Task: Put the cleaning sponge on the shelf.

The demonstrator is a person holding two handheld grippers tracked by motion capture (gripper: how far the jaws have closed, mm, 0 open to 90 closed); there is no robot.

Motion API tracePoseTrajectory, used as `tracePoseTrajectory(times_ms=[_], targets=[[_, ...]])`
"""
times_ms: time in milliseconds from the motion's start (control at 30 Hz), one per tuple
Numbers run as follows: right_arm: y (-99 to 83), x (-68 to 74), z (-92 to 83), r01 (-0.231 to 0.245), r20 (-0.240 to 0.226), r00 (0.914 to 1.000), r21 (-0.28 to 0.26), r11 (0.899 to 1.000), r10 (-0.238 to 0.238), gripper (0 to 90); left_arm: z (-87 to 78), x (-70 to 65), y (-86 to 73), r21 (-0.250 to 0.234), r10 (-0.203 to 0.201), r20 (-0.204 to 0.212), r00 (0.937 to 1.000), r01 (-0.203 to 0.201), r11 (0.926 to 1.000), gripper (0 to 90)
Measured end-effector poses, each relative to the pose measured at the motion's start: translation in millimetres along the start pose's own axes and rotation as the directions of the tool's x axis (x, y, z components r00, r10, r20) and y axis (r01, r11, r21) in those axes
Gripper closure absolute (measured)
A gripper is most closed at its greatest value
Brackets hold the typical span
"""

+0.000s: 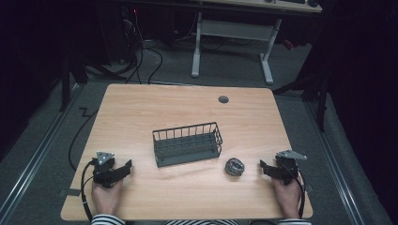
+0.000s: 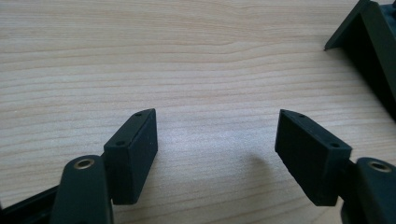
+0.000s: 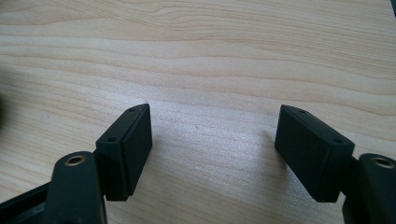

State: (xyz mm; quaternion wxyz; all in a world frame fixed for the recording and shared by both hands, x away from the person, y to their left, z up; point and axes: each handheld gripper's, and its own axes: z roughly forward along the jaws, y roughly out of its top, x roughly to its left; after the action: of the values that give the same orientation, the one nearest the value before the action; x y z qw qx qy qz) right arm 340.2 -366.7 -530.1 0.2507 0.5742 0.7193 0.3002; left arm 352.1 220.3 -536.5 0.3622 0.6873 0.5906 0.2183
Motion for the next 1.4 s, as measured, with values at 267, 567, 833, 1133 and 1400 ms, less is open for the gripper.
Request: tracePoseTrajectory(times_ms=[267, 567, 833, 1133, 1400], targets=[[0.1, -0.1, -0.1, 0.001, 0.0, 1.0, 0.002, 1.0, -0.001, 27.5, 3.8, -9.7, 1.3, 0.031, 0.074, -0.065, 0.9951, -0.072, 0.9969, 28.2], [1.9, -0.9, -2.6, 0.005, -0.018, 0.9998, 0.033, 0.999, -0.004, 27.4, 4.7, -11.6, 1.4, 0.036, 0.092, -0.063, 0.9938, -0.09, 0.9953, 27.1], [1.5, 2.6, -17.4, 0.005, -0.05, 0.9988, 0.034, 0.999, -0.003, 29.0, 4.6, -11.2, 1.4, 0.035, 0.09, -0.06, 0.9941, -0.088, 0.9955, 26.9], [0.3, 22.0, -37.5, 0.058, -0.128, 0.9901, 0.008, 0.998, -0.057, 28.8, 4.5, -10.8, 1.4, 0.035, 0.088, -0.057, 0.9944, -0.087, 0.9956, 26.8], [2.5, 45.2, -44.9, 0.101, -0.21, 0.9726, -0.008, 0.995, -0.101, 28.0, 4.5, -10.9, 1.4, 0.035, 0.088, -0.055, 0.9946, -0.086, 0.9957, 26.4]])
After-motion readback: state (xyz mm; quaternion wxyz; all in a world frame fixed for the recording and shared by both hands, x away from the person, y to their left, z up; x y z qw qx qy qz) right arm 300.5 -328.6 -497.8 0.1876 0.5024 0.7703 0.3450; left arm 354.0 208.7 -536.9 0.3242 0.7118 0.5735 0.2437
